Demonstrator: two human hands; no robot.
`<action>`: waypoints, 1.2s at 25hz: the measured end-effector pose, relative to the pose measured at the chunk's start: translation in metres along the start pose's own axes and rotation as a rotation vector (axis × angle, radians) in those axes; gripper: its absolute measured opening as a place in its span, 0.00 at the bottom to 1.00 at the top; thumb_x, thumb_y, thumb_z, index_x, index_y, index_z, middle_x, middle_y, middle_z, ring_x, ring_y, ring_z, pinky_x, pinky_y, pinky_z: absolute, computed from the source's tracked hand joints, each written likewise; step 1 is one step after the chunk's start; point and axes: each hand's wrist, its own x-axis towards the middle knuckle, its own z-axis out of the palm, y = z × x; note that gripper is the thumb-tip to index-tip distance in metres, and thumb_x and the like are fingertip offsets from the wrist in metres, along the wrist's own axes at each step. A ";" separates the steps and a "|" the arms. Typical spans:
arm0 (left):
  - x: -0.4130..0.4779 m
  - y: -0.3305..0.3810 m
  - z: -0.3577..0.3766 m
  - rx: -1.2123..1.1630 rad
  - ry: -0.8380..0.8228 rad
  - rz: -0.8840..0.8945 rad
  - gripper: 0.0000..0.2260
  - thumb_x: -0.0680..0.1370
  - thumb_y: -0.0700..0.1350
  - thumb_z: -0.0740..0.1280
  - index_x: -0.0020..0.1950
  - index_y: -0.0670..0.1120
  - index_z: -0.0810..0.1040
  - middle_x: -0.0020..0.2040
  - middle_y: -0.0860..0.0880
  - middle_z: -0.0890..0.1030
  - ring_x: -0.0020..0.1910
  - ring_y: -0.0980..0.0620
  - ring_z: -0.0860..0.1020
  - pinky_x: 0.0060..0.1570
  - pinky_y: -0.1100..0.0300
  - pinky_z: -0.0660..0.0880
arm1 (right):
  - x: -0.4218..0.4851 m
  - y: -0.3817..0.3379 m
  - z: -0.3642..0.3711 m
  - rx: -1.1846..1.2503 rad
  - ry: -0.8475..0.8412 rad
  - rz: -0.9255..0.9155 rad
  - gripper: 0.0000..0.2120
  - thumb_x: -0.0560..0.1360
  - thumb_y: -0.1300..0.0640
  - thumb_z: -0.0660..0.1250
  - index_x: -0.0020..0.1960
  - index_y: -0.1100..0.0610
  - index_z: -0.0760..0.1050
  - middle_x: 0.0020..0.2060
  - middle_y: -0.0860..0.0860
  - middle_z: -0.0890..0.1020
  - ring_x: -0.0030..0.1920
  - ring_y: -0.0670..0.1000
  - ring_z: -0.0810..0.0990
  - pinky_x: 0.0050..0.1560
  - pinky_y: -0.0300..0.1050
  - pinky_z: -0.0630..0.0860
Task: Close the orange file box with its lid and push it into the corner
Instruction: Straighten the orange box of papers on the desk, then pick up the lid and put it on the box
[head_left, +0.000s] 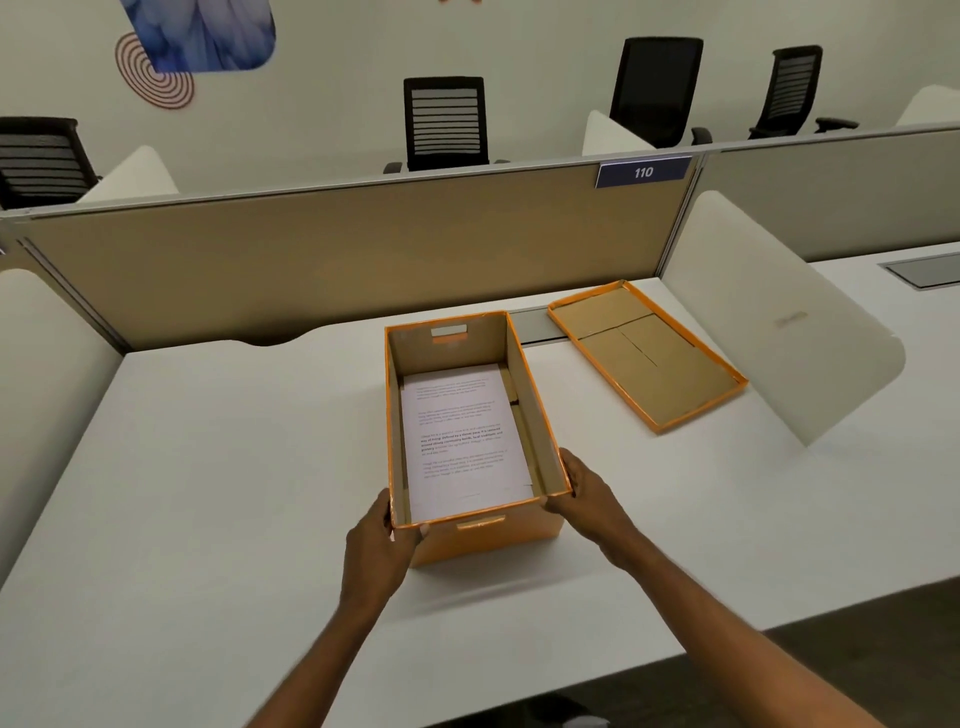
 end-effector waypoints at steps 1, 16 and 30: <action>-0.003 0.001 0.004 0.021 0.000 -0.049 0.35 0.74 0.48 0.74 0.77 0.48 0.64 0.72 0.45 0.75 0.70 0.44 0.74 0.60 0.57 0.74 | -0.001 -0.001 -0.001 -0.024 -0.004 0.009 0.35 0.73 0.53 0.73 0.77 0.43 0.64 0.70 0.40 0.76 0.69 0.45 0.77 0.63 0.43 0.79; 0.005 0.133 0.191 0.000 -0.281 0.301 0.43 0.76 0.71 0.57 0.80 0.56 0.38 0.82 0.56 0.41 0.80 0.59 0.43 0.74 0.60 0.45 | -0.006 0.036 -0.162 -0.140 0.348 0.007 0.42 0.79 0.35 0.62 0.84 0.50 0.46 0.84 0.48 0.53 0.83 0.51 0.53 0.80 0.53 0.55; 0.126 0.183 0.438 0.694 -0.419 0.384 0.32 0.82 0.62 0.52 0.81 0.46 0.54 0.83 0.47 0.49 0.81 0.46 0.38 0.78 0.42 0.43 | 0.141 0.155 -0.356 -0.340 0.104 0.087 0.42 0.80 0.39 0.64 0.84 0.54 0.48 0.84 0.52 0.52 0.83 0.53 0.52 0.81 0.54 0.55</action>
